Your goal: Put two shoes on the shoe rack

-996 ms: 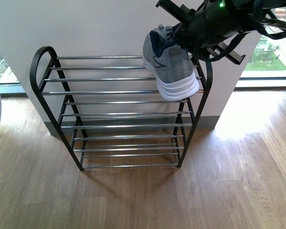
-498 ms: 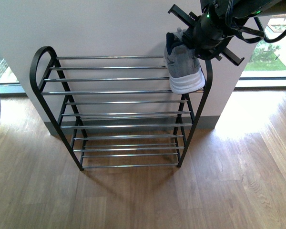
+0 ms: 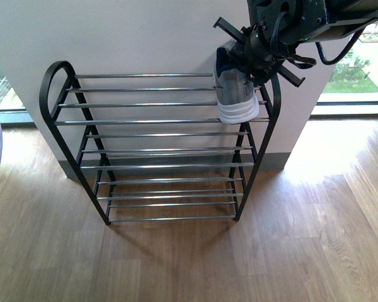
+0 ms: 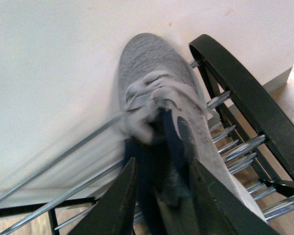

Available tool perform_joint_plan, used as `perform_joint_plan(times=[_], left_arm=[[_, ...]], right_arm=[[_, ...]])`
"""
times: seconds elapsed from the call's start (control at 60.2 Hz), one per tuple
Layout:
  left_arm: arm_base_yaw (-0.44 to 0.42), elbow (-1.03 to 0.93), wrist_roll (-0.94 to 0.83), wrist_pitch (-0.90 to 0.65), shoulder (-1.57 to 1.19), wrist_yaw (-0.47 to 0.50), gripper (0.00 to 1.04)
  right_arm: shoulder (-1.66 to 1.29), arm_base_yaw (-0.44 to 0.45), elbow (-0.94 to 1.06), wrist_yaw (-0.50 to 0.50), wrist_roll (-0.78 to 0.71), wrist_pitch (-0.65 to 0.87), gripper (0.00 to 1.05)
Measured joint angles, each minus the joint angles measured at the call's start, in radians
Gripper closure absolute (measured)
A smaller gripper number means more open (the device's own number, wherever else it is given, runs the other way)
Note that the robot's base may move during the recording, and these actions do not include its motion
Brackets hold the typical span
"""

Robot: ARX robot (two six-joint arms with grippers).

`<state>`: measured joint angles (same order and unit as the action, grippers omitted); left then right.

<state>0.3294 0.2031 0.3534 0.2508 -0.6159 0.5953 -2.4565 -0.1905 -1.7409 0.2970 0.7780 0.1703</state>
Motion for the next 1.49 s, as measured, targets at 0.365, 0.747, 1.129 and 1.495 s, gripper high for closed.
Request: perform_joint_plan(times=[0.365, 0.747, 1.129, 1.495], left_arm=[[0.0, 0.0, 0.0, 0.0, 0.0, 0.0, 1.03], [0.0, 0.0, 0.0, 0.0, 0.0, 0.0, 1.03], [0.0, 0.0, 0.0, 0.0, 0.0, 0.0, 1.03], [0.0, 0.0, 0.0, 0.0, 0.0, -0.001, 1.03]], right_arm=[[0.332, -0.013, 0.389, -0.197, -0.13, 0.227, 0.09], [1.033, 0.079, 1.07, -0.439, -0.331, 0.284, 0.09], [1.276, 0.166, 1.373, -0.333, -0.594, 0.553, 0.22], [1.464, 0.19, 1.575, -0.297, -0.759, 0.646, 0.84]])
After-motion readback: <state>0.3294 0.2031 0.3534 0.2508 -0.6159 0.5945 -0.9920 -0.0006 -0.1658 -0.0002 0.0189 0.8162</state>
